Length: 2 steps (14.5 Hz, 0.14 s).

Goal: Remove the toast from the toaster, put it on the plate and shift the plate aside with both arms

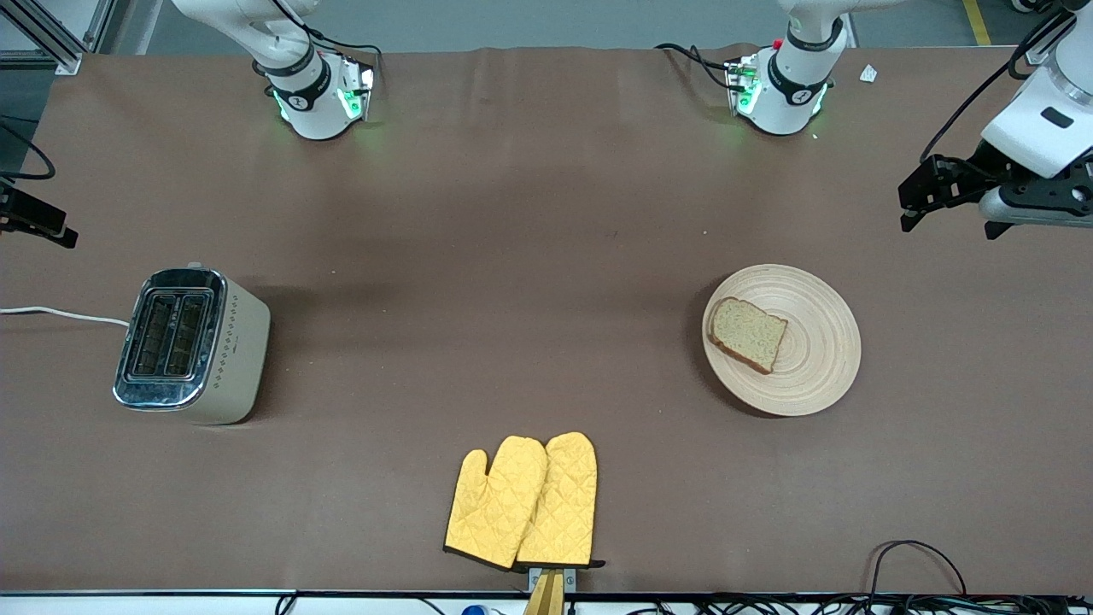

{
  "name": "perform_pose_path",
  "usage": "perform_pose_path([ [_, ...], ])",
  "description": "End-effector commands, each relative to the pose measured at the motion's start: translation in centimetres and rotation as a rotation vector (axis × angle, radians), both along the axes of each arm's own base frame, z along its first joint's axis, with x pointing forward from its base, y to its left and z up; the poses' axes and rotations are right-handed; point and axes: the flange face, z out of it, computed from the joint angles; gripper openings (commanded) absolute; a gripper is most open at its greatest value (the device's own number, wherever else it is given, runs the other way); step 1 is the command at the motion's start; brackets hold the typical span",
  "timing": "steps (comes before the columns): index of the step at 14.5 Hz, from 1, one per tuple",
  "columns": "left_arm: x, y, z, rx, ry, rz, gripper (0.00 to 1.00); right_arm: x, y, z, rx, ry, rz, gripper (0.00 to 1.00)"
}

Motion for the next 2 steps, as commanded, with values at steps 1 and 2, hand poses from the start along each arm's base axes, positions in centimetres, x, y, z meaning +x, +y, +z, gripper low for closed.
perform_pose_path([
  [1, -0.02, 0.12, 0.4, 0.005, -0.02, -0.009, 1.0, -0.09, -0.18, 0.16, 0.02, 0.0, 0.008, 1.0],
  [2, 0.13, 0.12, 0.61, 0.003, -0.024, -0.006, 1.0, -0.11, -0.16, 0.15, 0.022, 0.001, 0.008, 1.0],
])
